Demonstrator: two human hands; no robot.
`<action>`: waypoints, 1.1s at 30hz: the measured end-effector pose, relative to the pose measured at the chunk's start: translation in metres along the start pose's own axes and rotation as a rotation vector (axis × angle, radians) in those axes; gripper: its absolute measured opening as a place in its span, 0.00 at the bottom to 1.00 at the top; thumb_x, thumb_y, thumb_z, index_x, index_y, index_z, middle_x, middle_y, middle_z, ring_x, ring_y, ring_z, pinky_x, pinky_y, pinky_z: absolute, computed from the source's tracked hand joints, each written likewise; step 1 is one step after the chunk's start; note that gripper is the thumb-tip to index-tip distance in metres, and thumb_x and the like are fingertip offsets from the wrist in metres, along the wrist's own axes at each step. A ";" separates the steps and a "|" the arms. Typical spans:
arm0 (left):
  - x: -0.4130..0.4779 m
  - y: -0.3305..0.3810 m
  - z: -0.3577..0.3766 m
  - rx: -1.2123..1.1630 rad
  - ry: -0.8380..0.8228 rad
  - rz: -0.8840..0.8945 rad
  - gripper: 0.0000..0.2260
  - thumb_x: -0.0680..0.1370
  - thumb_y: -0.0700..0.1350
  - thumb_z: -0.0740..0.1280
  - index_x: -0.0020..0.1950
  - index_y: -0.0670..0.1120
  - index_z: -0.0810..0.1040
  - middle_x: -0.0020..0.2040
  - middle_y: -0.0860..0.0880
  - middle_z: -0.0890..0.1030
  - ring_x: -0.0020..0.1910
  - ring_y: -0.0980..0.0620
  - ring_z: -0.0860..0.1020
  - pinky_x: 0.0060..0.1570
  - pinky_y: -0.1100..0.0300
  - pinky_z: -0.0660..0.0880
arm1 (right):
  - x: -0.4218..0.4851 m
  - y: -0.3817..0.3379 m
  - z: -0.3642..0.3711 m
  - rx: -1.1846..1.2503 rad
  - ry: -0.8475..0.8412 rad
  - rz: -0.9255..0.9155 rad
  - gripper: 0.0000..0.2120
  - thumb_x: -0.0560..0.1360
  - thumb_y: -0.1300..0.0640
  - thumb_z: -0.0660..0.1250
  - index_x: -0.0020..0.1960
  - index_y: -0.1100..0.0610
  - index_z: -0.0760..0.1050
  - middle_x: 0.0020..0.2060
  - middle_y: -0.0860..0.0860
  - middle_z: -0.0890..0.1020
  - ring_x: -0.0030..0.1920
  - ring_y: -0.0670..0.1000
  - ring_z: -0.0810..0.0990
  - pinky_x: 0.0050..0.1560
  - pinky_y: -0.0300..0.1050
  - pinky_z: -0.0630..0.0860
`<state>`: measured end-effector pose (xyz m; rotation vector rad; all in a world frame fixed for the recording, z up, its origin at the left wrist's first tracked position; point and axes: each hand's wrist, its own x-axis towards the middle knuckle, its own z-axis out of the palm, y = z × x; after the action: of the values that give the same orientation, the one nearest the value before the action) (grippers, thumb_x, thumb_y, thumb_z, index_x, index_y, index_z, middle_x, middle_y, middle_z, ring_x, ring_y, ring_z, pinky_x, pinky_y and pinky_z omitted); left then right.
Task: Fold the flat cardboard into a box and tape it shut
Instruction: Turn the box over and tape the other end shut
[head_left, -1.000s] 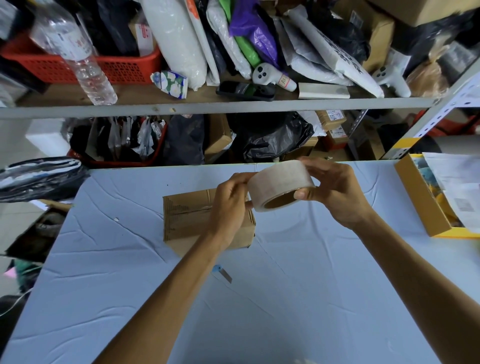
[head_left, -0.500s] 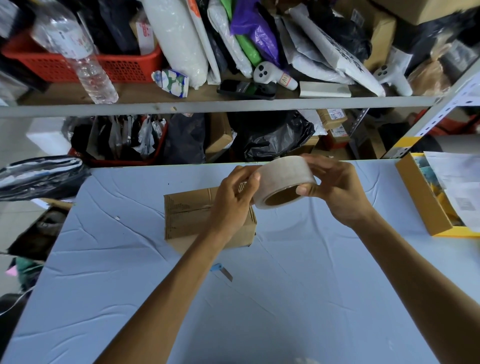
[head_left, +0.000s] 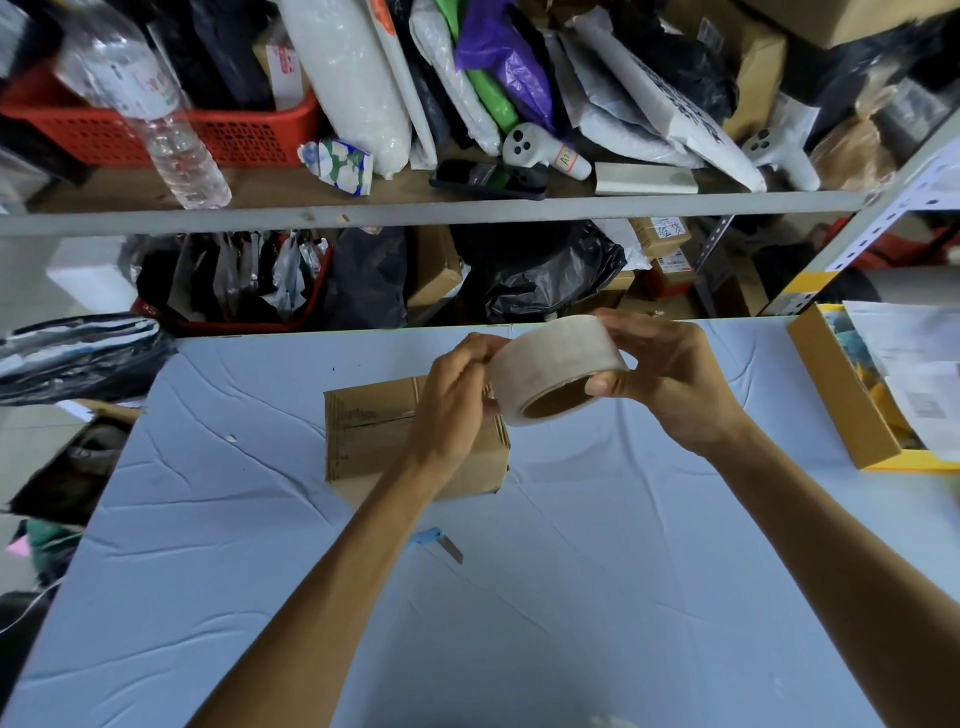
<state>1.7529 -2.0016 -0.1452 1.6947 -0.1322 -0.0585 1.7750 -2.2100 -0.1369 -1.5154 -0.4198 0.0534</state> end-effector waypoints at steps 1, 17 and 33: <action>0.002 0.003 -0.002 0.003 -0.025 -0.007 0.16 0.78 0.47 0.53 0.56 0.43 0.76 0.54 0.48 0.77 0.53 0.51 0.76 0.37 0.60 0.80 | 0.001 0.000 -0.001 -0.008 -0.007 0.002 0.24 0.64 0.62 0.76 0.59 0.62 0.79 0.53 0.56 0.83 0.59 0.59 0.79 0.53 0.49 0.78; -0.001 0.002 0.004 0.047 0.018 0.047 0.09 0.82 0.50 0.55 0.55 0.53 0.74 0.48 0.65 0.75 0.51 0.60 0.77 0.38 0.57 0.78 | 0.001 0.002 -0.003 -0.018 0.013 0.017 0.23 0.64 0.67 0.75 0.59 0.64 0.78 0.54 0.59 0.82 0.58 0.60 0.79 0.56 0.52 0.77; -0.002 -0.004 0.012 0.195 -0.046 0.100 0.12 0.81 0.49 0.47 0.52 0.48 0.67 0.43 0.51 0.69 0.40 0.54 0.71 0.32 0.65 0.68 | 0.000 0.001 -0.003 0.014 -0.003 0.017 0.22 0.63 0.61 0.77 0.56 0.58 0.81 0.51 0.54 0.84 0.56 0.58 0.80 0.52 0.47 0.77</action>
<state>1.7496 -2.0121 -0.1510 1.8795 -0.2643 -0.0100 1.7761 -2.2123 -0.1377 -1.5055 -0.4081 0.0723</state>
